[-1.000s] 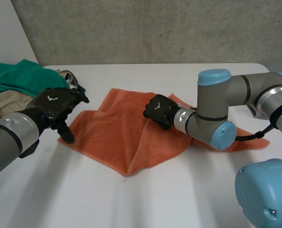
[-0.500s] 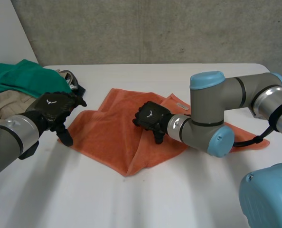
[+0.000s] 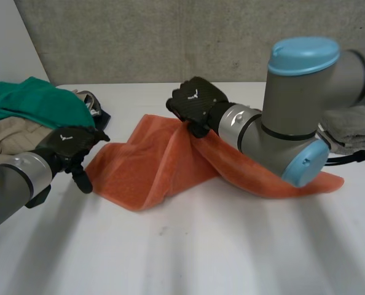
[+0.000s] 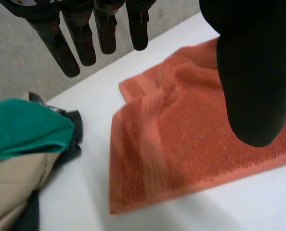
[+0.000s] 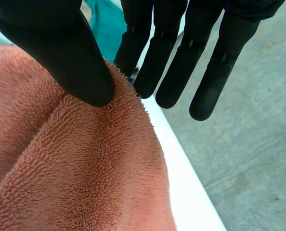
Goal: Fold the laundry.
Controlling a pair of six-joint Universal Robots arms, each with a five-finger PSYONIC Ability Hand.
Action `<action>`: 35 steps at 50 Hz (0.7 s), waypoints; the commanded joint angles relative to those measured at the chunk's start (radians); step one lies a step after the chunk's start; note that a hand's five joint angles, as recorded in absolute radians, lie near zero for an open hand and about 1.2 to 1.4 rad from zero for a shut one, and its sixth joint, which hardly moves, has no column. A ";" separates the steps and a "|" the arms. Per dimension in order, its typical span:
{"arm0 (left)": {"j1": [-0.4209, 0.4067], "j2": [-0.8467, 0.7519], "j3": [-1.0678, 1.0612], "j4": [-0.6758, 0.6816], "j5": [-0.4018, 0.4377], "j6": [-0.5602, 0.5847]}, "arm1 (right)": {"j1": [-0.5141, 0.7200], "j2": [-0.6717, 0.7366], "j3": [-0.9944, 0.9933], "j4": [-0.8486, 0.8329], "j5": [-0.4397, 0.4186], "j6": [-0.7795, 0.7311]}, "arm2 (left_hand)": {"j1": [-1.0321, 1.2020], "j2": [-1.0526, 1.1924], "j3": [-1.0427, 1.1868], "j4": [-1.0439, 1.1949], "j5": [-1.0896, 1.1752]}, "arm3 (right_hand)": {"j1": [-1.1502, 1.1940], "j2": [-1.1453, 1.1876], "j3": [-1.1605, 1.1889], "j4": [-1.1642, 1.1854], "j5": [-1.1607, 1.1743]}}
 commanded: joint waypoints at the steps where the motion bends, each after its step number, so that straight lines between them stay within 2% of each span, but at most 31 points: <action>1: -0.003 -0.113 0.037 -0.002 0.001 -0.006 | 0.042 -0.124 0.095 -0.010 0.097 0.012 | -0.038 -0.024 -0.037 -0.017 -0.025 | 0.265 0.217 0.215 0.201 0.231; 6: -0.023 -0.181 0.065 -0.011 -0.007 -0.013 | 0.076 -0.176 0.124 -0.010 0.203 0.053 | -0.038 -0.024 -0.037 -0.017 -0.025 | 0.265 0.217 0.215 0.201 0.231; 10: -0.046 -0.215 0.083 -0.013 -0.011 -0.021 | 0.088 -0.213 0.131 -0.010 0.238 0.107 | -0.038 -0.024 -0.037 -0.017 -0.025 | 0.265 0.217 0.215 0.201 0.231; 21: -0.124 -0.311 0.166 -0.011 -0.065 -0.036 | 0.115 -0.308 0.145 -0.015 0.263 0.202 | 0.015 0.029 0.016 0.035 0.027 | 0.265 0.217 0.215 0.201 0.231; 23: -0.131 -0.331 0.186 -0.010 -0.090 -0.036 | 0.113 -0.318 0.148 -0.013 0.269 0.202 | 0.132 0.146 0.133 0.152 0.144 | 0.265 0.217 0.215 0.201 0.231; 26: -0.141 -0.365 0.231 -0.002 -0.155 -0.041 | 0.105 -0.341 0.168 -0.009 0.284 0.199 | 0.756 0.770 0.757 0.776 0.768 | 0.265 0.217 0.215 0.201 0.231; 27: -0.138 -0.373 0.257 0.001 -0.195 -0.040 | 0.098 -0.351 0.190 -0.015 0.292 0.190 | 1.141 1.155 1.142 1.162 1.154 | 0.265 0.217 0.215 0.201 0.231; 32: -0.106 -0.318 0.303 0.010 -0.332 -0.036 | 0.056 -0.354 0.275 -0.009 0.284 0.106 | 1.145 1.159 1.146 1.166 1.157 | 0.265 0.217 0.215 0.201 0.231; 34: -0.095 -0.264 0.295 0.034 -0.337 -0.035 | 0.043 -0.350 0.312 -0.006 0.284 0.066 | 1.145 1.159 1.146 1.166 1.157 | 0.265 0.217 0.215 0.201 0.231; 35: -0.083 -0.205 0.283 0.073 -0.314 -0.032 | 0.032 -0.344 0.344 -0.004 0.281 0.028 | 1.145 1.159 1.146 1.166 1.157 | 0.265 0.217 0.215 0.201 0.231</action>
